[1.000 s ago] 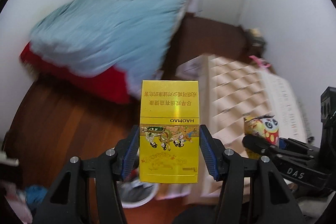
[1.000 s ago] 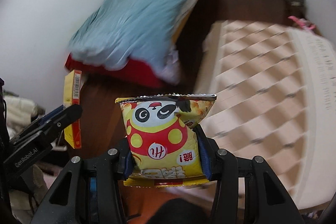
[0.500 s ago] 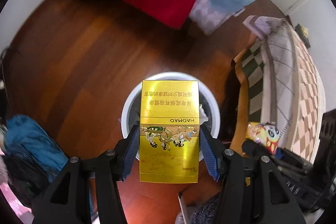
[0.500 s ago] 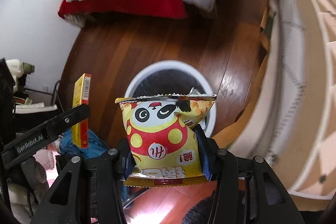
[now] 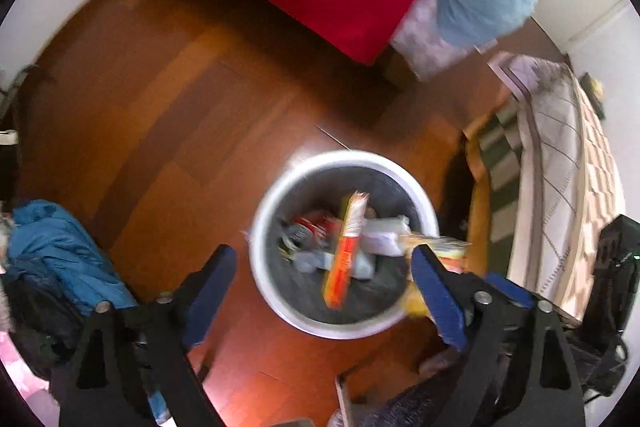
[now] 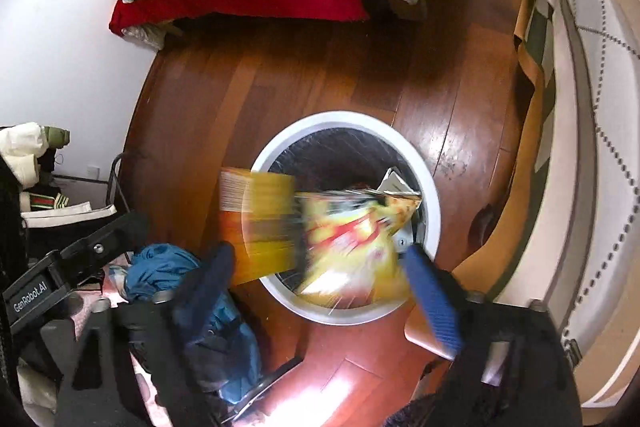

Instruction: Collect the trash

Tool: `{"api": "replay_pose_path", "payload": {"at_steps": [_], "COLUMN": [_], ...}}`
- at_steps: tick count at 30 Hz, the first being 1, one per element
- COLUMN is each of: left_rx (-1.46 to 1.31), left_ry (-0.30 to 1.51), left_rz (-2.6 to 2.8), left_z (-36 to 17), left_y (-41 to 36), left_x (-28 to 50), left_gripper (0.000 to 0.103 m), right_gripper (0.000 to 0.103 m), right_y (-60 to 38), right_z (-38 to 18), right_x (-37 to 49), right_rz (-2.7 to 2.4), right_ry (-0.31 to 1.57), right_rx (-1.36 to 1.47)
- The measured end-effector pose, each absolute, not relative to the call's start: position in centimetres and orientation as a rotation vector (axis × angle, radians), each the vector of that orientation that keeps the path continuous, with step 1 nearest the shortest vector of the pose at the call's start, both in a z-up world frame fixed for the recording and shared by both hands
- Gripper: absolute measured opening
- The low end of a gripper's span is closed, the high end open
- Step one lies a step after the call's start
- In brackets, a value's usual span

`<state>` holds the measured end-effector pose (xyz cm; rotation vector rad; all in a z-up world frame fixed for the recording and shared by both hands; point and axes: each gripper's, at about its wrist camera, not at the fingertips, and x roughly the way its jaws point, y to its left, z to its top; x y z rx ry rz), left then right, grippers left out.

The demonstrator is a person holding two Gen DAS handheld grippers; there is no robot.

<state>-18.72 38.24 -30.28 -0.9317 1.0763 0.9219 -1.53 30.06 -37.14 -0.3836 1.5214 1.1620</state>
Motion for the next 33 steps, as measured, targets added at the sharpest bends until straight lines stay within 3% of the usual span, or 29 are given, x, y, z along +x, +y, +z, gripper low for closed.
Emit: {"api": "replay_pose_path", "payload": {"at_steps": [1, 4, 15, 33], "left_rx": [-0.916, -0.852, -0.716, -0.61], "left_ry": [1.076, 1.055, 1.035, 0.894], "left_rz": [0.935, 0.993, 1.069, 1.008], "left_z": [-30.0, -28.6, -24.8, -14.4], "left_y": [38.1, 37.1, 31.3, 21.2], "left_x": [-19.0, -20.0, -21.3, -22.9], "left_gripper": [0.103, 0.103, 0.103, 0.103], "right_gripper": [0.096, 0.103, 0.103, 0.103], "right_y": [29.9, 29.3, 23.8, 12.2], "right_z": [-36.8, -35.6, -28.8, -16.0], "right_x": [-1.6, -1.8, -4.0, -6.2], "right_rz": [1.162, 1.147, 1.11, 1.27], "right_ry": [1.511, 1.461, 1.222, 1.064], "right_rx": [-0.388, -0.433, -0.592, -0.453]}}
